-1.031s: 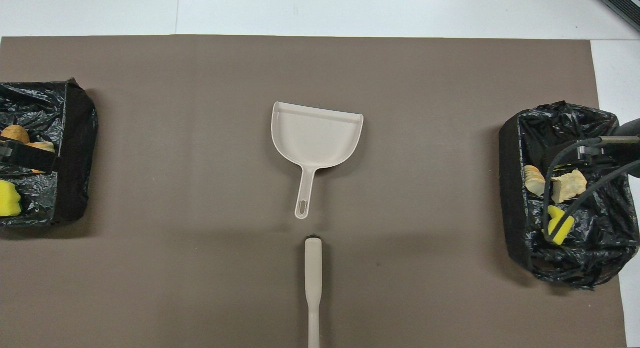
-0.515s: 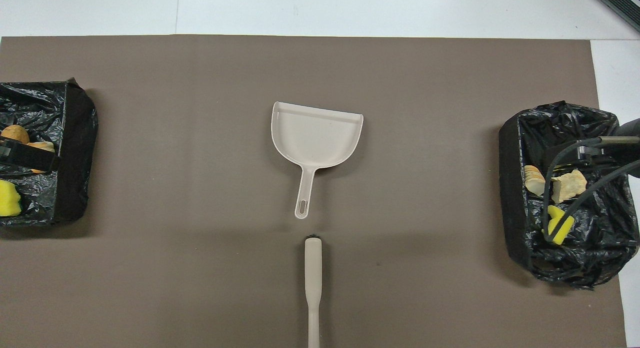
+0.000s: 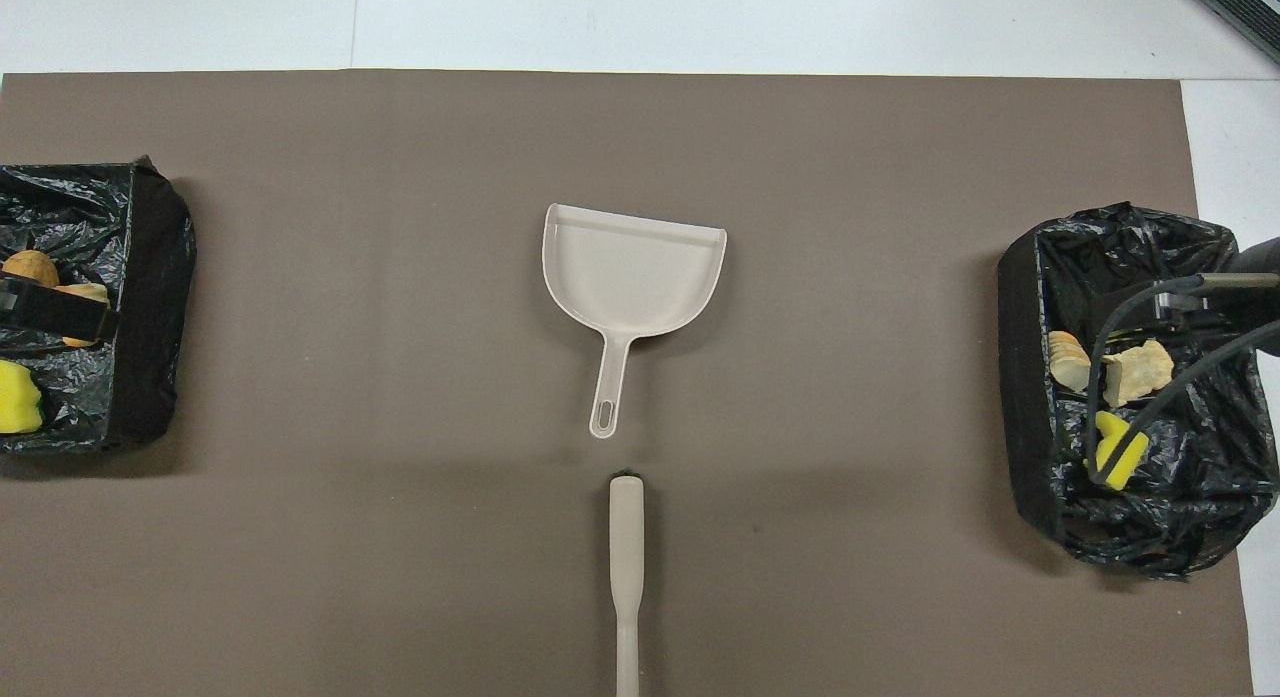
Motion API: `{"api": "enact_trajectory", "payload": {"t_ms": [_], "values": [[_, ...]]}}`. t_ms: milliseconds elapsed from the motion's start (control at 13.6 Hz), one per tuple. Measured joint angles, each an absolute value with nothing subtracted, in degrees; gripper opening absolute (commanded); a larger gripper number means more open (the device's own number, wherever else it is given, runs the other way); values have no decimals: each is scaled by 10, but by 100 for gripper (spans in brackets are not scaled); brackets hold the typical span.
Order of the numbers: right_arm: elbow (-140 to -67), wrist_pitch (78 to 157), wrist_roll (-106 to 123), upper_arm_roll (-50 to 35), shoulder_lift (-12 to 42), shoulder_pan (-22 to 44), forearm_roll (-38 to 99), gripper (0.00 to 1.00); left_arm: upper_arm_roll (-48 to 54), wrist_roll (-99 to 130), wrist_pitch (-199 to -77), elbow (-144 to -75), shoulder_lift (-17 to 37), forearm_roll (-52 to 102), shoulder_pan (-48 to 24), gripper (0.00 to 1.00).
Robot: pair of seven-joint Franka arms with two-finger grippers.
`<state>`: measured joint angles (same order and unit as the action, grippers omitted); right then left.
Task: Sweep and dump trash in bin
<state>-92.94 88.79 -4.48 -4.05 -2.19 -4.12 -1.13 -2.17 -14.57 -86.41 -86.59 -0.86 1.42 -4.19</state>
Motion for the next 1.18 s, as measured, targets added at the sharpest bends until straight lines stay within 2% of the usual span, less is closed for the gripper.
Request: {"api": "enact_trajectory", "payload": {"t_ms": [294, 1178], "values": [[-929, 888, -45, -41, -22, -41, -11, 100, -22, -146, -860, -851, -3, 31, -23, 100], [-929, 888, -45, -41, -22, -41, -11, 100, -18, -139, -848, -848, -1, 30, -27, 100]]}}
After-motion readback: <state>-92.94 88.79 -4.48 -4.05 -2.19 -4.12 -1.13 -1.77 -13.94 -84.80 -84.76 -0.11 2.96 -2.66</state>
